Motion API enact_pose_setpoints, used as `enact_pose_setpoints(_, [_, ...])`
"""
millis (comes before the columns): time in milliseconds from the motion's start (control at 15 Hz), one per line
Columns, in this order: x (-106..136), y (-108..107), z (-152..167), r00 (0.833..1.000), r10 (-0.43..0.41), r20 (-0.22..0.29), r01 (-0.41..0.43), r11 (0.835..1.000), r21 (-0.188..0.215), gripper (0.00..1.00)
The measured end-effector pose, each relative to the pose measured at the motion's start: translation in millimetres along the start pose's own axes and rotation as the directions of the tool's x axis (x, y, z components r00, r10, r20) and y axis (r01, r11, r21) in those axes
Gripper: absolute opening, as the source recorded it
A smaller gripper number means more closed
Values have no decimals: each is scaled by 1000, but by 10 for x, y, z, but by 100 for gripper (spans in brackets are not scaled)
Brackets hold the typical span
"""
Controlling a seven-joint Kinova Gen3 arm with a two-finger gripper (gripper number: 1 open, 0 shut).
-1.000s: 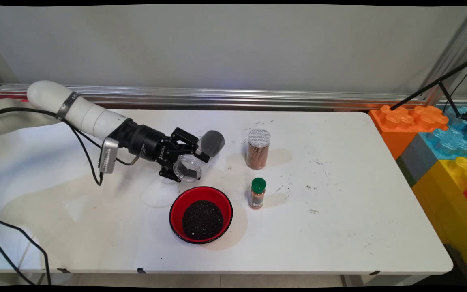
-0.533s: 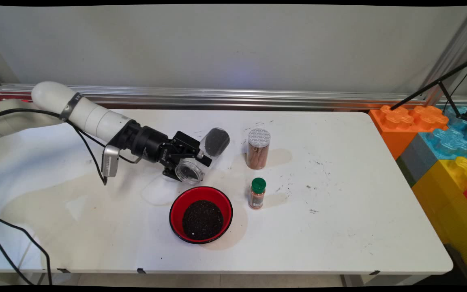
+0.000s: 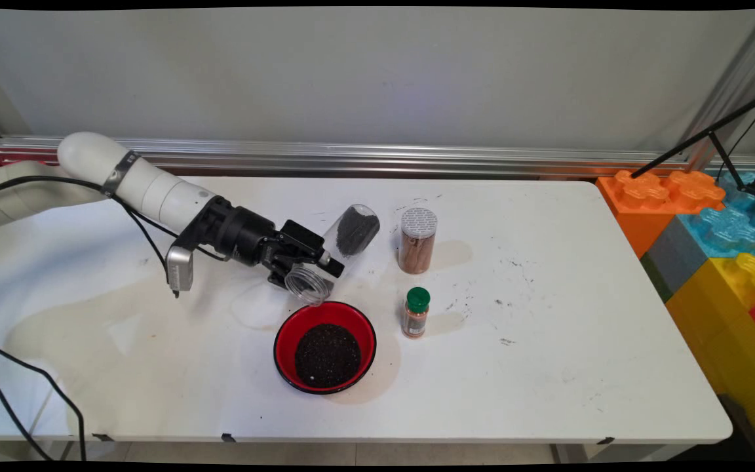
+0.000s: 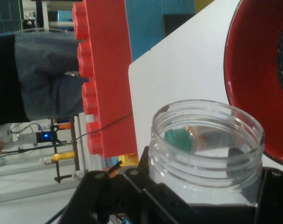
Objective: Pour the black seasoning powder in the red bowl
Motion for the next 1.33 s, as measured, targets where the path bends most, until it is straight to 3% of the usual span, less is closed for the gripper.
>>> enact_pose_setpoints(600, [-23, -30, 58, 992, 124, -30, -124, 992, 6, 0])
enact_pose_setpoints(1333, [-79, -114, 145, 963, 262, -63, -261, 965, 26, 0])
